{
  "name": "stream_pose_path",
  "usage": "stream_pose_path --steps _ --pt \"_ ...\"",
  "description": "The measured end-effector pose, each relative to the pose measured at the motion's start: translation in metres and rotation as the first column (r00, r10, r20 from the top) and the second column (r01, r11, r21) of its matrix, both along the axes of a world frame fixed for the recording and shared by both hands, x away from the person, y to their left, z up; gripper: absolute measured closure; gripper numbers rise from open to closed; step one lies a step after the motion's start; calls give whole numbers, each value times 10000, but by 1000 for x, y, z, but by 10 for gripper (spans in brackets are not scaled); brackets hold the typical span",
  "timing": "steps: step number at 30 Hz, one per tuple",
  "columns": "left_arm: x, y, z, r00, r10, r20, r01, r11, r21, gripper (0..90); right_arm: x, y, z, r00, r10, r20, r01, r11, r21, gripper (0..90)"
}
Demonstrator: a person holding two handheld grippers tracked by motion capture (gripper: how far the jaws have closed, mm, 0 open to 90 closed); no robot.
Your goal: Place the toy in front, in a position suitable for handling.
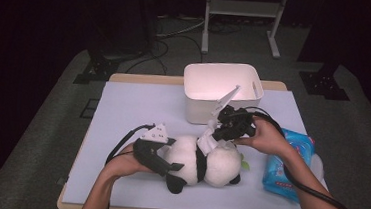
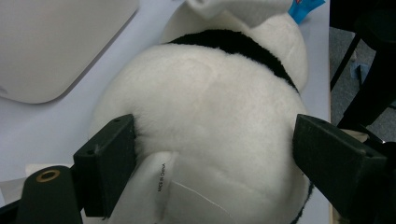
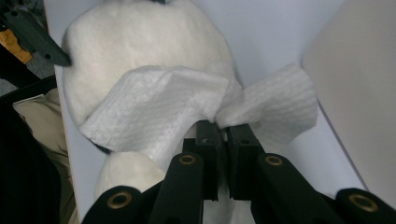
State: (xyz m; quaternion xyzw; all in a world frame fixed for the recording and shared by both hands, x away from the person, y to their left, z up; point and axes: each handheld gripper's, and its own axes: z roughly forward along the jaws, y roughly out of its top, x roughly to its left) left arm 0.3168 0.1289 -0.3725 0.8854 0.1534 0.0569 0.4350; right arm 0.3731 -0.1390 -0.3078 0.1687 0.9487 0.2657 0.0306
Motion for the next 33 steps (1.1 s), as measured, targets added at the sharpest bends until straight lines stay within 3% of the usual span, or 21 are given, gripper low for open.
stream_pose_path --steps 10,19,25,33 --pt "0 0 0 10000 29 -23 -29 10000 -28 152 -10 -63 -7 9940 -1087 -130 1088 9940 120 843" --pt "0 0 0 10000 44 -59 -44 10000 -20 152 -21 -100 -38 9810 -1814 -695 1826 9831 115 843" --pt "0 0 0 9999 77 -67 -78 10000 -28 152 -13 -100 -50 9773 -1915 -906 1936 9810 153 842" --pt "0 0 0 10000 64 -66 -64 10000 13 152 5 -70 -47 9829 -1684 -742 1683 9857 -75 840"
